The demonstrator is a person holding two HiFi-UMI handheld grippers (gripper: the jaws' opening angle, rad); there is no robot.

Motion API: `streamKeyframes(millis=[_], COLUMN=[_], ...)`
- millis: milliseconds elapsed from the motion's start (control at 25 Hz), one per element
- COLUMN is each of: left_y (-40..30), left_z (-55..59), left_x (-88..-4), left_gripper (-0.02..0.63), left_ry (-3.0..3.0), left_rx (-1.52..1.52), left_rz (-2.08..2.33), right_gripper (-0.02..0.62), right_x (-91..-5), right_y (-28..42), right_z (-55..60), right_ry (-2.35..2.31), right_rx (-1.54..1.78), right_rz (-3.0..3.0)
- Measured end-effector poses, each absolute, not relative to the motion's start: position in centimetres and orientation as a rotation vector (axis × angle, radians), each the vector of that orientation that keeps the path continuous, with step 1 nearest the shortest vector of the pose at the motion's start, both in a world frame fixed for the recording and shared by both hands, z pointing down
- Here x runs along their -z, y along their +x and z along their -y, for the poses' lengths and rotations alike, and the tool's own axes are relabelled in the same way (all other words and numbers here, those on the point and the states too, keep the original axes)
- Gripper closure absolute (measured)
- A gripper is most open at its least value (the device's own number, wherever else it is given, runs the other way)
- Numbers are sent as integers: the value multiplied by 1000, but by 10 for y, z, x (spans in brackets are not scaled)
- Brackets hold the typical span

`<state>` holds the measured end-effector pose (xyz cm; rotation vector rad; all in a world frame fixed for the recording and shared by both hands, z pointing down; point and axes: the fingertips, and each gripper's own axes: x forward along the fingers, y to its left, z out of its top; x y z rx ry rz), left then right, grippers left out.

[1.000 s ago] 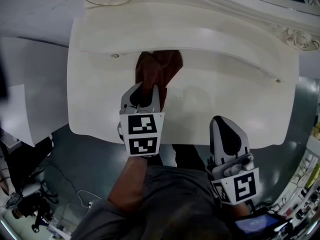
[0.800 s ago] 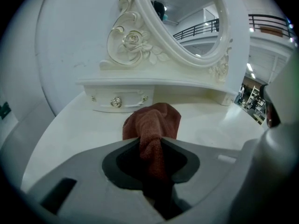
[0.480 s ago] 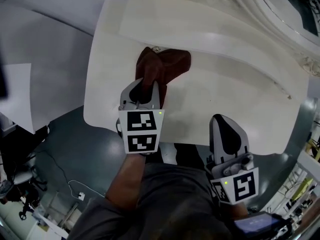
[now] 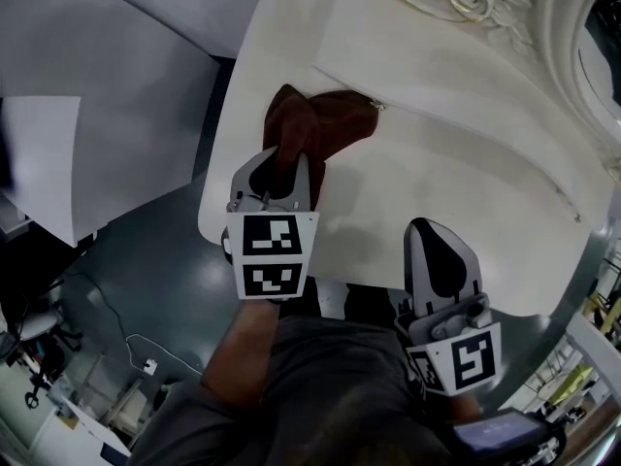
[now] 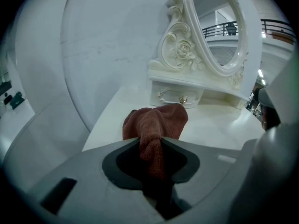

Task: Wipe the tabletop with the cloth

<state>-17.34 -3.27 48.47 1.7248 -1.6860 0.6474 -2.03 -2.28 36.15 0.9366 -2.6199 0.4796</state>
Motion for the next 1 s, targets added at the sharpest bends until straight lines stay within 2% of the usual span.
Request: streamKeyframes(millis=[440,840,1000], left_y=[-264,-352,-368], left_z=[12,-19,-30], left_x=[-478,-460,-436], left_gripper=[506,506,506], left_ry=[1620,1480,1459], left_rx=[-661,-714,-700], left_rz=[1777,1919,1990], right_gripper=[580,580,580], right_x=[-360,-356,-349], right_y=[-98,-132,-135], right_z=[18,11,4], right_ry=[838,828,814], right_rx=[-499,-495,-484], right_rz=[2660,2695,2735])
